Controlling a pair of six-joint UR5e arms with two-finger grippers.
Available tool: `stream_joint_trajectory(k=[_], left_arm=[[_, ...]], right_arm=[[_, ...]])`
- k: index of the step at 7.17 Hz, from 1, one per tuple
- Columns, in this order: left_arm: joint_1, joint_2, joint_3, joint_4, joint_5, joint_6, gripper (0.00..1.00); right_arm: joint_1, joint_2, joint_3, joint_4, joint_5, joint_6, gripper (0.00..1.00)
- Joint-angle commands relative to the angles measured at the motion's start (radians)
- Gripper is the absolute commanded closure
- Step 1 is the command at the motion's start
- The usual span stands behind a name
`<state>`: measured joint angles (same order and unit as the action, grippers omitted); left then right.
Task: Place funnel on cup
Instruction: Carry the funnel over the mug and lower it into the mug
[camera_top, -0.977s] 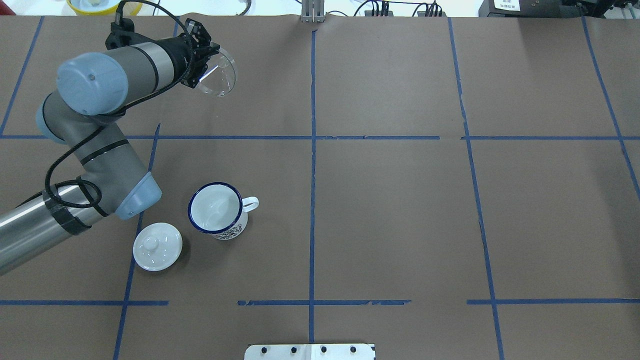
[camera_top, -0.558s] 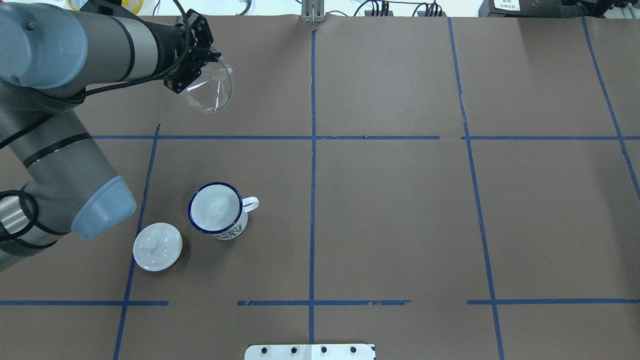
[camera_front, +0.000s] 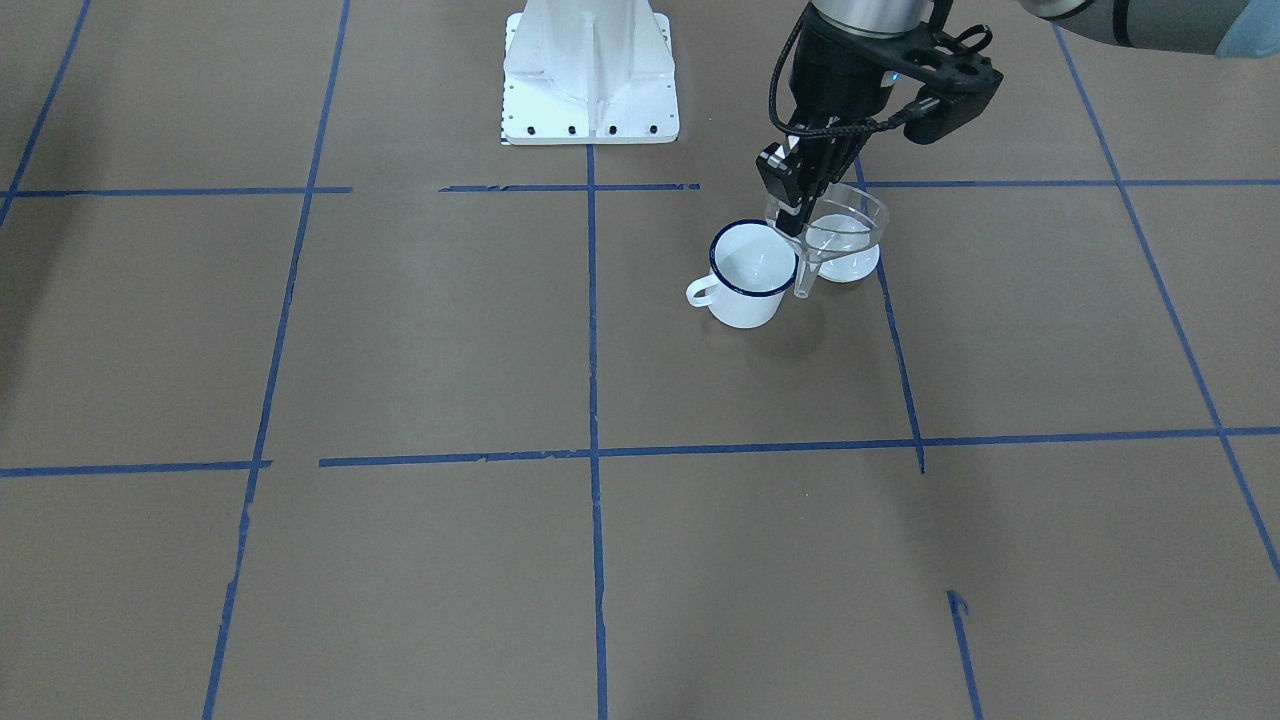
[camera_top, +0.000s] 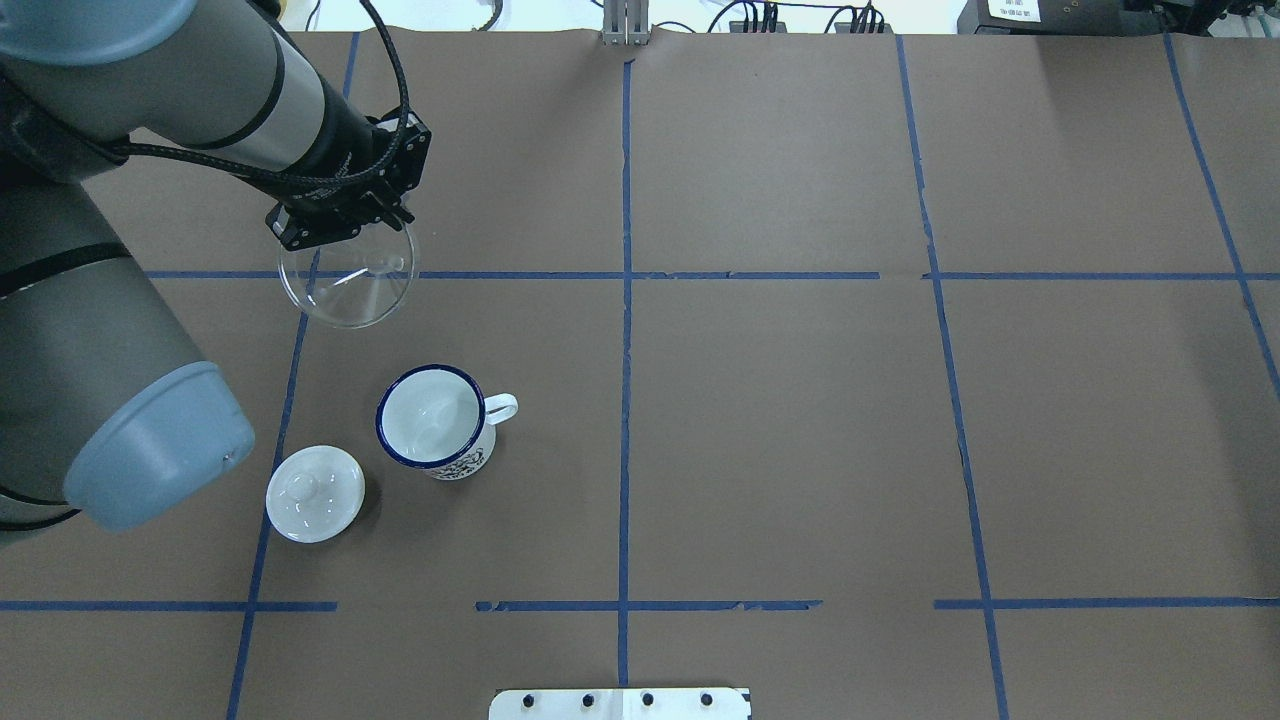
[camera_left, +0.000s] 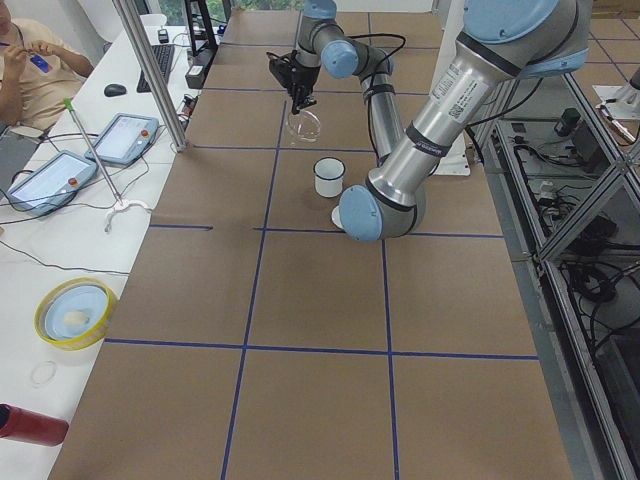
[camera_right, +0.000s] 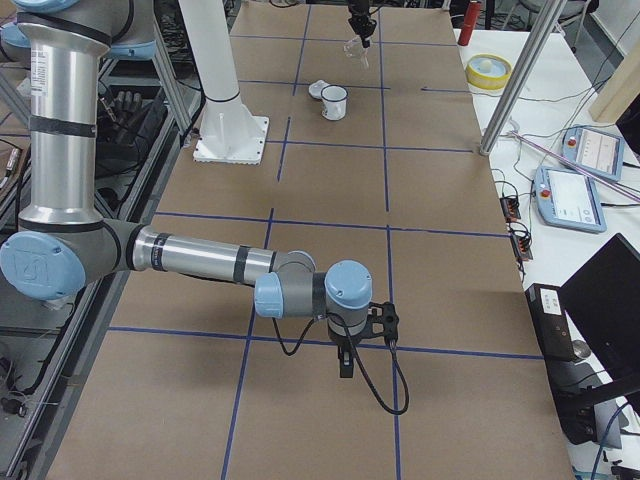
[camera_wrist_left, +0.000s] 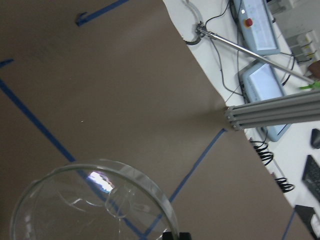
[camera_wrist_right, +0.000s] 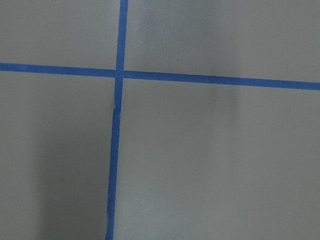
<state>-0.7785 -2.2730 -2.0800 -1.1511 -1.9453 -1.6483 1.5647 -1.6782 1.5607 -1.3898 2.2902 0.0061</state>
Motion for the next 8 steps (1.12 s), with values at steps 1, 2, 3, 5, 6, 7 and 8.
stream_joint_trajectory(k=[1,2,3,5,6,7,8], left_arm=[[0.06,-0.016,0.067,0.085,-0.055,0.156,1.0],[0.105,-0.011,0.087,0.058,-0.053,0.169,1.0],[0.131,0.012,0.127,-0.012,-0.053,0.17,1.0],[0.14,0.024,0.216,-0.105,-0.052,0.17,1.0],[0.154,0.033,0.231,-0.122,-0.053,0.17,1.0],[0.175,0.046,0.232,-0.14,-0.052,0.174,1.0],[0.186,0.059,0.235,-0.156,-0.047,0.173,1.0]], right_arm=[[0.0,0.0,0.001,0.0,0.0,0.0,0.0],[0.0,0.0,-0.001,0.0,0.0,0.0,0.0],[0.0,0.0,-0.001,0.0,0.0,0.0,0.0],[0.0,0.0,0.001,0.0,0.0,0.0,0.0],[0.0,0.0,-0.001,0.0,0.0,0.0,0.0],[0.0,0.0,-0.001,0.0,0.0,0.0,0.0],[0.0,0.0,-0.001,0.0,0.0,0.0,0.0]])
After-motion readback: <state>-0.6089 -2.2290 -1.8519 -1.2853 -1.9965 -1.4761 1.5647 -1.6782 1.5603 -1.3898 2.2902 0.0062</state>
